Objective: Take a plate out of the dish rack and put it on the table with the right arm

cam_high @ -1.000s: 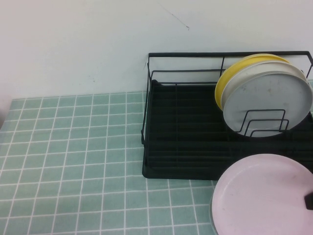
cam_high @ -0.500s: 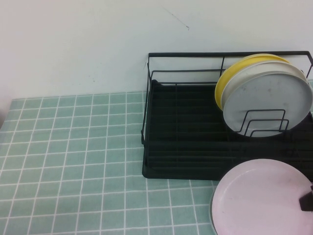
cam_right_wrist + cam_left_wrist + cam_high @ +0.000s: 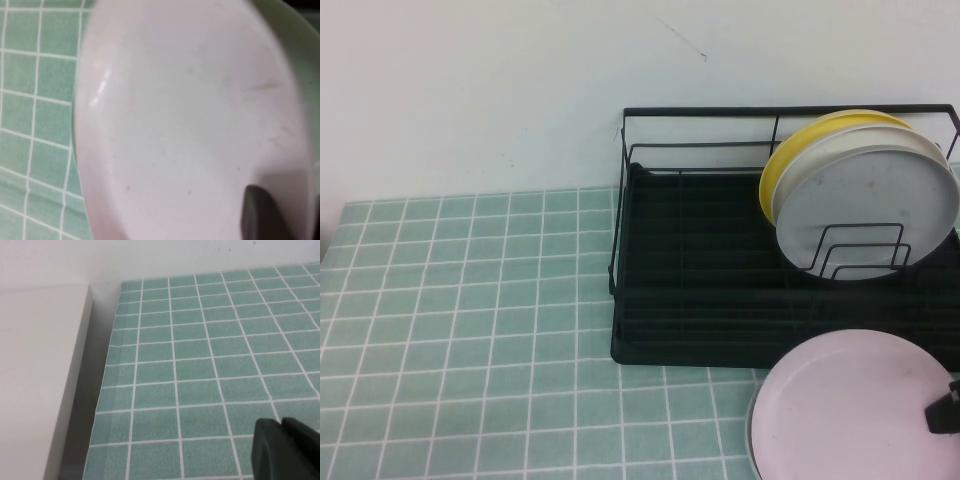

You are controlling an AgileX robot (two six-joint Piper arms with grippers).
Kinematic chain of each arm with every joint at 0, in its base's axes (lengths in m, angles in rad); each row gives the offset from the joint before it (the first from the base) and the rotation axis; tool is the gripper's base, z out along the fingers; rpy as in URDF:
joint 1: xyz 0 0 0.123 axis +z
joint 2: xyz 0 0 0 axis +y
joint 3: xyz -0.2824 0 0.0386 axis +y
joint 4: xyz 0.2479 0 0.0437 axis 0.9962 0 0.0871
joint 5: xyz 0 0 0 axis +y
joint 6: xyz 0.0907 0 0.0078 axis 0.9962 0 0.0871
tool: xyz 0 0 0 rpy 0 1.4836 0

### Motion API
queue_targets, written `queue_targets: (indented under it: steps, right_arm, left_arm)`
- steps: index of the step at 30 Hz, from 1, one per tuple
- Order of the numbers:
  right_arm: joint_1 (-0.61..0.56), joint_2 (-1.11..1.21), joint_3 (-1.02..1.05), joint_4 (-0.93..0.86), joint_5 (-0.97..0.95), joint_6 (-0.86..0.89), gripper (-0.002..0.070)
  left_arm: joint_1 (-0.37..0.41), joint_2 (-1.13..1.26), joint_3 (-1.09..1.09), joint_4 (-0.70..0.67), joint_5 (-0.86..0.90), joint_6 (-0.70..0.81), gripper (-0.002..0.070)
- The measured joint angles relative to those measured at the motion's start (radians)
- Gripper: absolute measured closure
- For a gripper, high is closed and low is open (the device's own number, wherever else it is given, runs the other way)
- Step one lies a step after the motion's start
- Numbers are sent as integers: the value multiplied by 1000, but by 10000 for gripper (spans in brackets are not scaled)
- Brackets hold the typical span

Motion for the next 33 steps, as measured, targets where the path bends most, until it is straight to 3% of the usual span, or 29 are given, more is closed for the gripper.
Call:
queue_targets:
  steps: [7,17,21,27,33]
  right_arm:
    - [0,0,-2,-40,-12,20,345]
    - [0,0,-109,-369,58,330,318]
    - [0,-13,-146,-399,132,347,391]
    - [0,-116,-146,-434,183,335,624]
    - [0,-319,-86,-444,215,333,673]
  left_arm:
    - [0,0,0,0,0,0,678]
    - [0,0,0,0,0,0,678]
    - [0,0,0,0,0,0,678]
    - [0,0,0,0,0,1,678]
    - [0,0,0,0,0,1,678]
